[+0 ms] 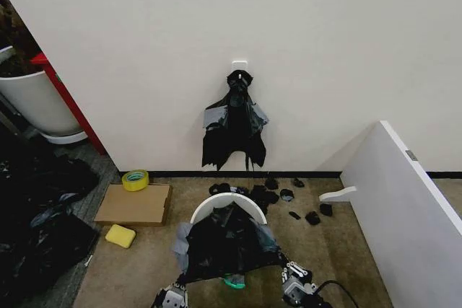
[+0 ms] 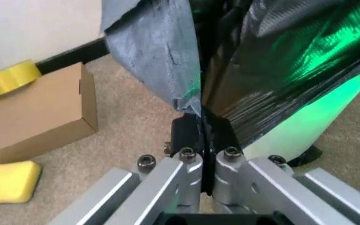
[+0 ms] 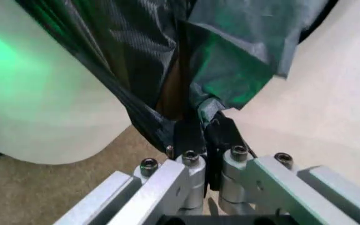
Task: Place the garbage bag over the trash bin.
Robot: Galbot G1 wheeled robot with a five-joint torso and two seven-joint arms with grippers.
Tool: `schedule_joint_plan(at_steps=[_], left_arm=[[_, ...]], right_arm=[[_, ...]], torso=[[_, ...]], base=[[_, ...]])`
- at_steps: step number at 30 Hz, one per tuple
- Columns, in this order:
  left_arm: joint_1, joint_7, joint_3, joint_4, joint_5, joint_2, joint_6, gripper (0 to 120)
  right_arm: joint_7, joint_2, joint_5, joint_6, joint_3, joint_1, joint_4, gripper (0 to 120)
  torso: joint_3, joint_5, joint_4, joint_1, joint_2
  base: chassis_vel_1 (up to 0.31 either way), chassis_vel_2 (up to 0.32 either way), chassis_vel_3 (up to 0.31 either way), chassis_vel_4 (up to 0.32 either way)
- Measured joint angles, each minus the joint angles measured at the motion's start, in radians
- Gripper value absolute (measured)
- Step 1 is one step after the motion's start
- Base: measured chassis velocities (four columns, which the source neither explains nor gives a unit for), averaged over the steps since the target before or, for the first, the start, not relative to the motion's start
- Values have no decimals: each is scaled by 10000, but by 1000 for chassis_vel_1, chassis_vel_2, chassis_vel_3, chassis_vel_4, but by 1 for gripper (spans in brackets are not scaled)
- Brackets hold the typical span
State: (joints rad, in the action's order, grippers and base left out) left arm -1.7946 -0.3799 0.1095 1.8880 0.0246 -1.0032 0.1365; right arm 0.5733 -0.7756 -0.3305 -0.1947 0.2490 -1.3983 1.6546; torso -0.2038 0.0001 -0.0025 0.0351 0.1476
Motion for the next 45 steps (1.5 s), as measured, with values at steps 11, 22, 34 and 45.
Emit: schedule_joint_plan(at_steps=[11, 22, 34, 45], left_arm=[[186, -143, -8, -183, 536, -171, -65, 0], [-369, -241, 429, 554, 430, 83, 344, 19], [-1406, -45, 1568, 1021, 193, 437, 446, 59], [-2955, 404, 2647, 1336, -359, 880, 1527, 98]], right_arm=[[-740, -290, 267, -1531, 48, 523, -764, 0], [-3920, 158, 1475, -5129, -528, 754, -1192, 26], [-5036, 363, 1807, -6274, -652, 1362, -1905, 66], [-8256, 1151, 5363, -6278, -1459, 1153, -583, 100]], torso=[[0, -1, 0, 0, 0], [0, -2, 0, 0, 0], [0, 0, 0, 0, 0], [0, 0, -1, 0, 0]], base=[[0, 0, 0, 0], [0, 0, 0, 0], [0, 0, 0, 0], [0, 0, 0, 0]])
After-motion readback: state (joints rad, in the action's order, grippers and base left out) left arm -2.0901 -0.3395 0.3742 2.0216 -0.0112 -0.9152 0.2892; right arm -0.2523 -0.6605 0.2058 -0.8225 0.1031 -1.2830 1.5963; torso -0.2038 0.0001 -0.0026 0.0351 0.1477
